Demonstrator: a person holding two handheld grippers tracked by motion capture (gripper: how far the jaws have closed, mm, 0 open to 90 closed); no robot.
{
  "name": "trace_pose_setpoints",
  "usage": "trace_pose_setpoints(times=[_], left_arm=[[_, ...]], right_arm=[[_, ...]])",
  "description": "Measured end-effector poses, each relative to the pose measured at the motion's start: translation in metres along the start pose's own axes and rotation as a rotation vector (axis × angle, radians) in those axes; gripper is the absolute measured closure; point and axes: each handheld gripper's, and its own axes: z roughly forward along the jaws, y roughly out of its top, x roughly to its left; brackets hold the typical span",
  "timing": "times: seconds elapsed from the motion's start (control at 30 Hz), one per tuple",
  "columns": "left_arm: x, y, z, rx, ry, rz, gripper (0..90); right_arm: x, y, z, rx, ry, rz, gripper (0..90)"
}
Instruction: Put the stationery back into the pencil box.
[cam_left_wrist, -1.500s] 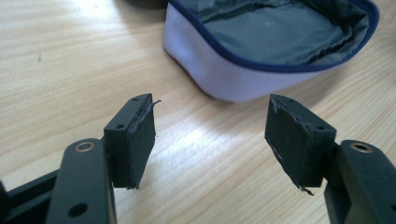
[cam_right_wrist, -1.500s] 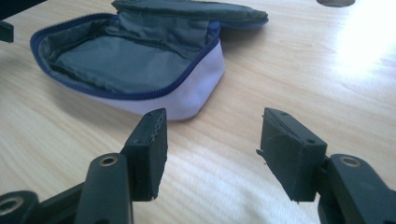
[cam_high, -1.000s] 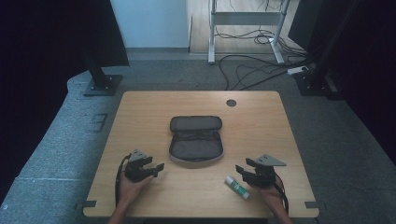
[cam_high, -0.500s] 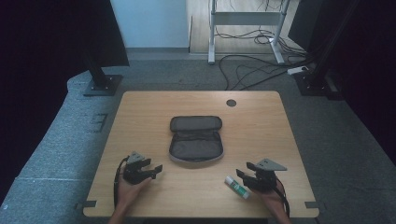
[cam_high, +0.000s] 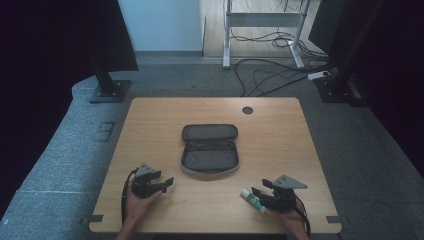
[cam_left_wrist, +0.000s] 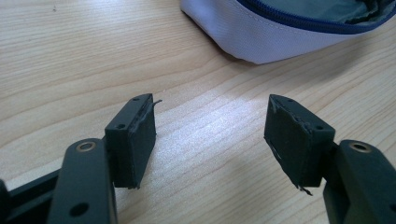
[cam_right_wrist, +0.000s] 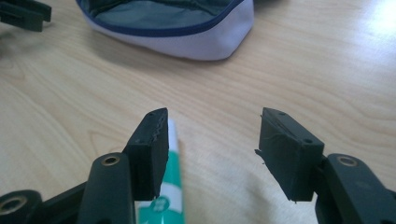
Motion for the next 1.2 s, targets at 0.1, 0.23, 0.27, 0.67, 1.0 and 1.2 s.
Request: trace_pose_setpoints(times=[0.1, 0.23, 0.27, 0.67, 1.0, 1.2], left_arm=[[0.0, -0.001, 0.0, 0.004, -0.001, -0.003, 34.5], [0.0, -0.002, 0.001, 0.006, -0.001, 0.001, 34.5], [0.0, -0.002, 0.002, 0.007, -0.001, 0.002, 34.5], [0.0, -0.004, 0.001, 0.011, -0.008, 0.001, 34.6], [0.0, -0.004, 0.001, 0.01, -0.011, -0.001, 34.6], [0.001, -0.004, 0.0, 0.009, -0.009, 0.0, 34.6]], right_arm=[[0.002, -0.004, -0.003, 0.004, 0.005, 0.001, 42.5], [0.005, -0.01, -0.006, 0.001, 0.023, 0.003, 42.4], [0.005, -0.012, -0.006, 0.004, 0.028, -0.002, 42.4], [0.013, -0.016, -0.001, 0.038, 0.038, -0.031, 47.2], [0.02, -0.018, 0.003, 0.091, 0.035, -0.076, 63.4], [0.02, -0.017, 0.004, 0.113, 0.038, -0.065, 65.2]])
